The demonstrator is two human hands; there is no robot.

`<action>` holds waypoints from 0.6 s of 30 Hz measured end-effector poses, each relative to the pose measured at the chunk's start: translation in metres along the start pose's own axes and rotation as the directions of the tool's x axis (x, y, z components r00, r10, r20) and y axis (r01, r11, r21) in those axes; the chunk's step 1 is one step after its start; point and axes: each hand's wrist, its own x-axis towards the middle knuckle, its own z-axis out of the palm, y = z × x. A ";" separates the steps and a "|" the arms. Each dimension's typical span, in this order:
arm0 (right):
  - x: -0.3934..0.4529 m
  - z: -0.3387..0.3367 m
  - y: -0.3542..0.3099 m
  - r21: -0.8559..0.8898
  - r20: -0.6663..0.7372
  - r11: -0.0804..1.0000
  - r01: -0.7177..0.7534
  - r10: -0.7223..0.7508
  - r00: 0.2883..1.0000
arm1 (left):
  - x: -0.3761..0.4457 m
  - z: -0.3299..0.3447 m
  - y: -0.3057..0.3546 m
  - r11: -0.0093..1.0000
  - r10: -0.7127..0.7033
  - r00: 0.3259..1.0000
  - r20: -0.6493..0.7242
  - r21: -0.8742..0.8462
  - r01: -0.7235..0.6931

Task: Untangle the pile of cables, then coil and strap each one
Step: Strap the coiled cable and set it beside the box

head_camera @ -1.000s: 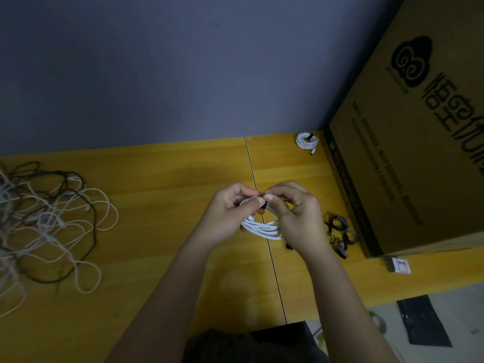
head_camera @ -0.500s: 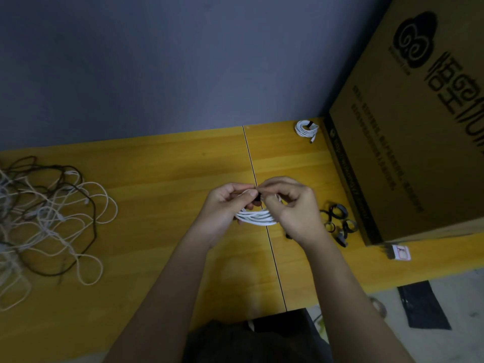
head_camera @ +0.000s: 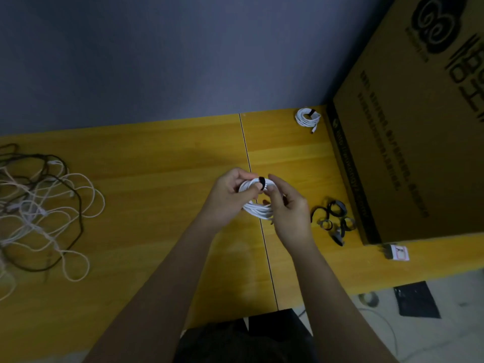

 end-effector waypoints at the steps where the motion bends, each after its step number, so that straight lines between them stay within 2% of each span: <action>1: 0.006 -0.001 0.002 -0.023 -0.002 1.000 -0.004 0.004 1.000 | 0.007 0.004 -0.001 1.000 0.004 1.000 -0.006 0.010 -0.004; 5: 0.034 -0.009 0.009 -0.056 -0.002 0.998 -0.003 0.003 1.000 | 0.035 0.020 -0.009 1.000 0.021 0.999 -0.031 -0.011 -0.022; 10: 0.080 -0.031 0.023 0.040 -0.033 0.994 -0.099 0.101 0.994 | 0.082 0.046 -0.018 1.000 -0.008 0.999 -0.051 0.019 0.009; 15: 0.158 -0.058 0.042 -0.007 -0.065 0.994 -0.107 0.106 0.992 | 0.152 0.073 -0.033 0.961 -0.079 0.997 0.016 0.267 0.071; 18: 0.200 -0.067 0.056 -0.023 -0.117 0.990 -0.136 0.132 0.984 | 0.196 0.092 -0.040 0.883 -0.064 0.995 0.074 0.468 0.022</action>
